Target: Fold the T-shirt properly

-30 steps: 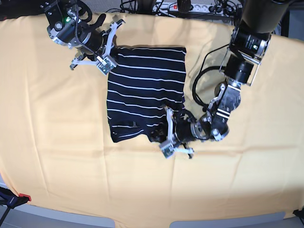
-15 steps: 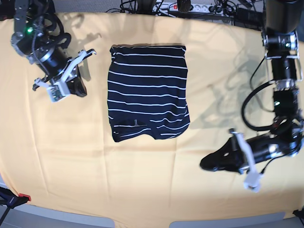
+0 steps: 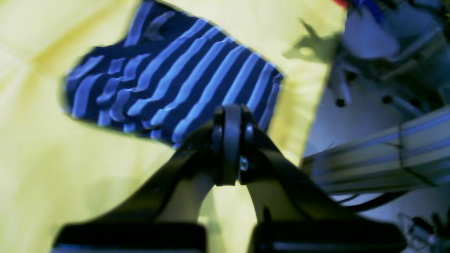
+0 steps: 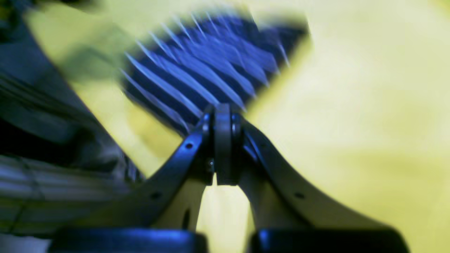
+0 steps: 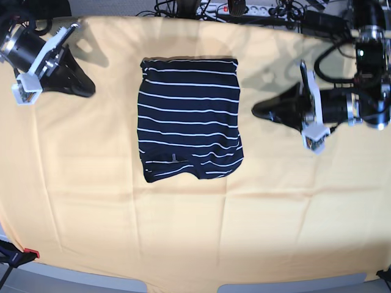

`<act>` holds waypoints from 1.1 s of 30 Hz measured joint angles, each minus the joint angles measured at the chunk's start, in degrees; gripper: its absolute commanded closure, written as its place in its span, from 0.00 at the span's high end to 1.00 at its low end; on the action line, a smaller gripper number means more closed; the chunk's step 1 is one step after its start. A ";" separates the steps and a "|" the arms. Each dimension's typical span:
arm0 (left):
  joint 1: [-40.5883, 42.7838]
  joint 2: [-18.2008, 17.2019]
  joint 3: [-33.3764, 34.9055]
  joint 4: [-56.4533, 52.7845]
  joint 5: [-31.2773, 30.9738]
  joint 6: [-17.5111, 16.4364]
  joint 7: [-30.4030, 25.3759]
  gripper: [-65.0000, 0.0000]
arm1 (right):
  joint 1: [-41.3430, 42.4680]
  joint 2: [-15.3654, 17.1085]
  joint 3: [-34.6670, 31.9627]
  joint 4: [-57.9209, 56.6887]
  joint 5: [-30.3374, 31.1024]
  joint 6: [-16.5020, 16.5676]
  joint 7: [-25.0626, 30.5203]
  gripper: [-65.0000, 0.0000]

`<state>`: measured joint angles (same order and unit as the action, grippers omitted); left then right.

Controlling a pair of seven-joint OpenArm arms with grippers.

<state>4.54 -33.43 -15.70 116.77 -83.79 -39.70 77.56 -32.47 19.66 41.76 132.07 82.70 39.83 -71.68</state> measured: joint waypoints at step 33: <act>61.46 5.53 -2.60 -15.02 28.70 2.97 -22.38 0.00 | -32.11 0.15 -23.56 -32.68 -25.73 -0.09 17.44 0.00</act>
<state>66.00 -27.90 -18.31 101.75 -55.09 -36.73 55.18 -64.58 19.81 18.20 99.39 56.97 39.75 -54.24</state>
